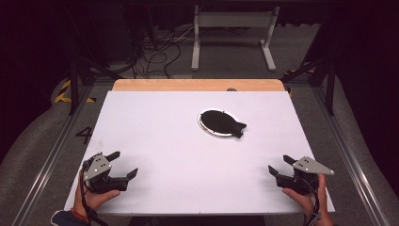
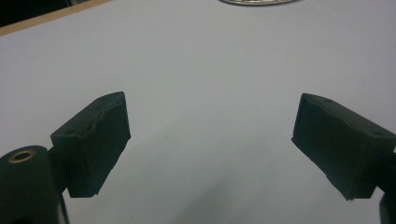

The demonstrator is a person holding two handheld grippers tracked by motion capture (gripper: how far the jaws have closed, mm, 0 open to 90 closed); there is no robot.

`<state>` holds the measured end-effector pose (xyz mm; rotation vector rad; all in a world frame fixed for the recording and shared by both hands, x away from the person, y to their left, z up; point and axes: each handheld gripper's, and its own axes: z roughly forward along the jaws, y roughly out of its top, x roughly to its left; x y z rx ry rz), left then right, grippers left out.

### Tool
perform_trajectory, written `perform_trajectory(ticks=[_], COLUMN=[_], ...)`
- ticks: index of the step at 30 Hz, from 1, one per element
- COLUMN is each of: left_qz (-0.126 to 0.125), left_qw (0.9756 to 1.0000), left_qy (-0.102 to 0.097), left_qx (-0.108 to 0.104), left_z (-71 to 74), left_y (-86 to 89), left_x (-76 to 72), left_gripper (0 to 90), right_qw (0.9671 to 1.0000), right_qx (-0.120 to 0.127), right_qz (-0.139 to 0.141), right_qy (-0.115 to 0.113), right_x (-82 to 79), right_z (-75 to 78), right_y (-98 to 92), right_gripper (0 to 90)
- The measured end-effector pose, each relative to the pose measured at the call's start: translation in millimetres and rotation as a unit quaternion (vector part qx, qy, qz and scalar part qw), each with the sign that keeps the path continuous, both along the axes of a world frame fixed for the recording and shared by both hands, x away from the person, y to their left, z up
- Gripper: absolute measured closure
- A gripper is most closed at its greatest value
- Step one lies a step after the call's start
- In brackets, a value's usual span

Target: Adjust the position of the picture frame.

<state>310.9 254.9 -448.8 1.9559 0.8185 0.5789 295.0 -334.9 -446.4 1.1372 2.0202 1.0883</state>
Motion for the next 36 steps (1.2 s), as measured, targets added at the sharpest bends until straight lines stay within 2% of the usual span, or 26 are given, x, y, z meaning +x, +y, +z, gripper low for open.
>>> perform_trajectory(ticks=[7,10,11,15,17,19,21,23,28,29,30,31,33,36], left_qz=[-0.013,-0.016,-0.017,-0.01,-0.005,-0.004,-0.004,-0.005,-0.011,-0.012,-0.013,-0.015,-0.016,-0.017], left_qw=[0.9996,0.9994,0.9993,0.9996,0.9995,0.9995,0.9995,0.9994,0.9991,0.9991,0.9991,0.9991,0.9991,0.999], left_qy=[0.008,0.009,0.006,0.004,0.003,0.008,0.01,0.014,0.021,0.021,0.022,0.021,0.022,0.023], left_qx=[0.023,0.03,0.033,0.025,0.031,0.031,0.031,0.032,0.035,0.034,0.033,0.033,0.034,0.033], left_z=[-4.7,-6.3,-6.2,-5.4,-5.8,-6.5,-6.7,-7.8,-9.9,-9.7,-9.8,-10.2,-10.5,-10.8], left_y=[-8.3,-8.2,-7.8,-6.6,-5.8,-4.7,-3.2,-3.1,-3.5,-3.3,-3.2,-3.3,-2.8,-2.5], left_x=[-1.3,-5.0,-5.7,-10.5,-12.9,-15.1,-16.7,-16.9,-18.7,-19.1,-19.3,-19.3,-19.5,-19.4], left_gripper=[12.4,13.1,13.1,13.4,13.6,13.7,14.1,14.4,14.9,14.9,14.9,14.9,15.0,15.1], right_qw=[0.9999,0.9997,0.9996,0.999,0.9991,0.9989,0.9992,0.9994,0.9993,0.9992,0.9989,0.9988,0.9985,0.9983], right_qx=[-0.003,-0.01,-0.012,-0.018,-0.014,-0.002,-0.007,-0.005,-0.016,-0.01,0.009,0.012,-0.013,-0.009], right_qz=[0.006,0.01,0.011,0.016,0.014,0.016,0.017,0.016,0.012,0.011,0.014,0.017,0.017,0.02], right_qy=[0.011,0.021,0.025,0.037,0.038,0.043,0.037,0.031,0.032,0.036,0.043,0.044,0.05,0.053], right_x=[5.4,13.0,17.4,34.5,45.3,56.1,67.6,79.3,106.5,110.4,115.6,118.6,123.6,128.5], right_z=[0.6,0.3,0.9,4.1,6.9,9.9,13.1,14.9,14.4,14.2,13.9,13.2,10.7,9.5], right_y=[-0.6,1.7,2.8,5.6,6.9,8.4,11.4,14.9,26.7,28.6,32.1,36.0,46.8,54.0], right_gripper=[45.3,52.8,56.7,66.6,75.6,79.5,84.2,86.5,90.0,90.0,90.0,90.0,89.9,90.0])
